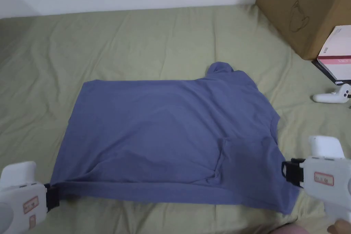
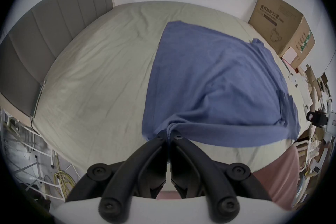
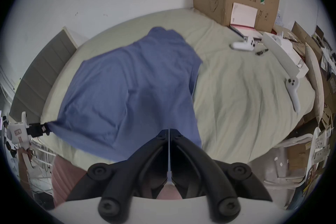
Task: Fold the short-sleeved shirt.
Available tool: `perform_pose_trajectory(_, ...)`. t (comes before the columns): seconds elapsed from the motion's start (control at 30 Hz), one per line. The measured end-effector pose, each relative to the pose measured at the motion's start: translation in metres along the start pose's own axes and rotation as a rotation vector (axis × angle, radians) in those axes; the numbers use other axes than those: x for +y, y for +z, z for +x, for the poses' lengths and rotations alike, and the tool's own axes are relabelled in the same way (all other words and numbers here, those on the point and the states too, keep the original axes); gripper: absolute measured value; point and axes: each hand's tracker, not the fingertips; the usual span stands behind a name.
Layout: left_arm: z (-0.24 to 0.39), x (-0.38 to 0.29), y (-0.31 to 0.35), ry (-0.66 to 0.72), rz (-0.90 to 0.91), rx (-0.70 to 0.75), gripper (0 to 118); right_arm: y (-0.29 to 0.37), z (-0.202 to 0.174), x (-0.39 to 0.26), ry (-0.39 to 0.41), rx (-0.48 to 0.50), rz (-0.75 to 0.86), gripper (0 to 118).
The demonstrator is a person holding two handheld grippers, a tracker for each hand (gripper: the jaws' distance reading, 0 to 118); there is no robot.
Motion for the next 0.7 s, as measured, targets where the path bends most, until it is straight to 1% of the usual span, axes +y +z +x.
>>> perform_pose_trajectory(0.1,0.001,0.031,-0.007,0.025,0.029,-0.008,2,-0.008,0.001,0.034,-0.03,-0.004,0.035,1)
perform_pose_trajectory(0.2,0.006,0.058,-0.019,0.001,0.035,0.01,2,-0.012,0.001,0.054,-0.032,-0.002,0.038,1)
perform_pose_trajectory(0.33,0.016,0.055,-0.021,-0.052,0.027,0.006,2,-0.011,0.003,0.043,-0.021,0.004,0.038,1)
perform_pose_trajectory(0.4,0.018,0.047,-0.024,-0.08,0.014,0.034,2,-0.015,0.007,0.029,-0.042,0.007,0.023,3)
perform_pose_trajectory(0.43,0.017,0.043,-0.024,-0.078,0.007,0.041,2,-0.017,0.009,0.022,-0.05,0.002,-0.004,15)
perform_pose_trajectory(0.47,0.015,0.038,-0.024,-0.078,0.001,0.043,2,-0.019,0.012,0.013,-0.064,0.001,-0.028,40)
perform_pose_trajectory(0.5,0.013,0.035,-0.024,-0.074,-0.004,0.04,2,-0.021,0.015,0.006,-0.074,-0.001,-0.055,67)
perform_pose_trajectory(0.53,0.01,0.032,-0.023,-0.062,-0.01,0.039,2,-0.024,0.017,-0.004,-0.089,0.002,-0.073,77)
perform_pose_trajectory(0.57,0.005,0.029,-0.023,-0.052,-0.015,0.036,2,-0.025,0.019,-0.013,-0.1,0.018,-0.079,77)
perform_pose_trajectory(0.63,-0.001,0.025,-0.021,-0.031,-0.017,0.037,2,-0.029,0.02,-0.028,-0.115,0.03,-0.153,77)
perform_pose_trajectory(0.67,-0.004,0.023,-0.021,-0.022,-0.02,0.034,2,-0.033,0.018,-0.036,-0.093,0.045,-0.186,75)
perform_pose_trajectory(0.7,-0.005,0.023,-0.02,-0.016,-0.025,0.029,2,-0.034,0.015,-0.042,-0.068,0.043,-0.207,64)
